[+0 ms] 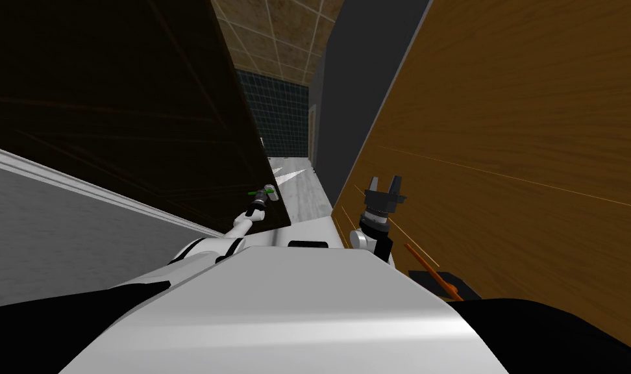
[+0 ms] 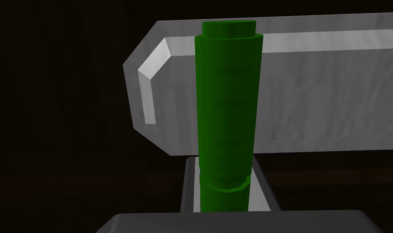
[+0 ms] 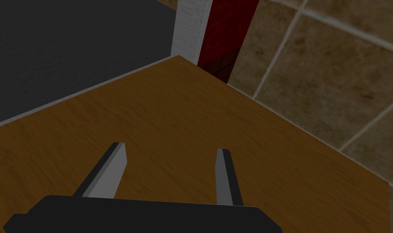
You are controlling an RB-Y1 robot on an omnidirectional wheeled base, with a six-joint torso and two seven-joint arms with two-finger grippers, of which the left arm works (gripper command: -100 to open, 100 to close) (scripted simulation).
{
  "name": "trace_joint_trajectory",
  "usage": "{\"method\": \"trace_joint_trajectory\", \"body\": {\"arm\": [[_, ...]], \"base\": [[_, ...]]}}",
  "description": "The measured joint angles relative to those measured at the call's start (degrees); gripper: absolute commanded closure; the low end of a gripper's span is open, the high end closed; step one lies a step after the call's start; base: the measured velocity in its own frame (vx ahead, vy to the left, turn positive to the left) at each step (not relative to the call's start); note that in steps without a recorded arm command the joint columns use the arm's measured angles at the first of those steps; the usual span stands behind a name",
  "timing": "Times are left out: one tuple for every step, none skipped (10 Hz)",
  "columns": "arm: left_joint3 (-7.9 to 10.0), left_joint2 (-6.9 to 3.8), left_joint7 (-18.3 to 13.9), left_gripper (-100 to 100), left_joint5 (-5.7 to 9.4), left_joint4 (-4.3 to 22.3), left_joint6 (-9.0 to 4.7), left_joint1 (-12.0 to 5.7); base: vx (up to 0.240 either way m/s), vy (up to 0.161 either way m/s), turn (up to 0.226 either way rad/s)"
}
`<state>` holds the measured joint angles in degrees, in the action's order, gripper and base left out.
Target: Pull the door open
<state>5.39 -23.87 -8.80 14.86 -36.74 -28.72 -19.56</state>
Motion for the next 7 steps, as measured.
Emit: {"method": "trace_joint_trajectory", "body": {"arm": [[0.0, -0.01, 0.0, 100, -0.01, 0.0, 0.03, -0.05], [-0.01, 0.0, 0.0, 100, -0.01, 0.0, 0.04, -0.05], [-0.02, 0.01, 0.0, 100, -0.01, 0.0, 0.04, -0.05], [-0.02, 0.01, 0.0, 100, -0.01, 0.0, 0.03, -0.04], [-0.28, -0.3, -0.3, 100, -0.06, -0.1, -0.09, -0.13], [-0.68, -0.58, -0.8, 100, -0.15, -0.4, -0.21, -0.06], [-1.09, -0.57, -1.1, 100, -0.25, -1.0, -0.12, 0.19]], "base": [[0.0, 0.0, 0.0], [0.0, 0.0, 0.0], [0.0, 0.0, 0.0], [-0.1, 0.018, -0.066], [-0.17, 0.056, -0.116], [-0.188, 0.083, -0.092], [-0.2, 0.054, -0.108]]}}
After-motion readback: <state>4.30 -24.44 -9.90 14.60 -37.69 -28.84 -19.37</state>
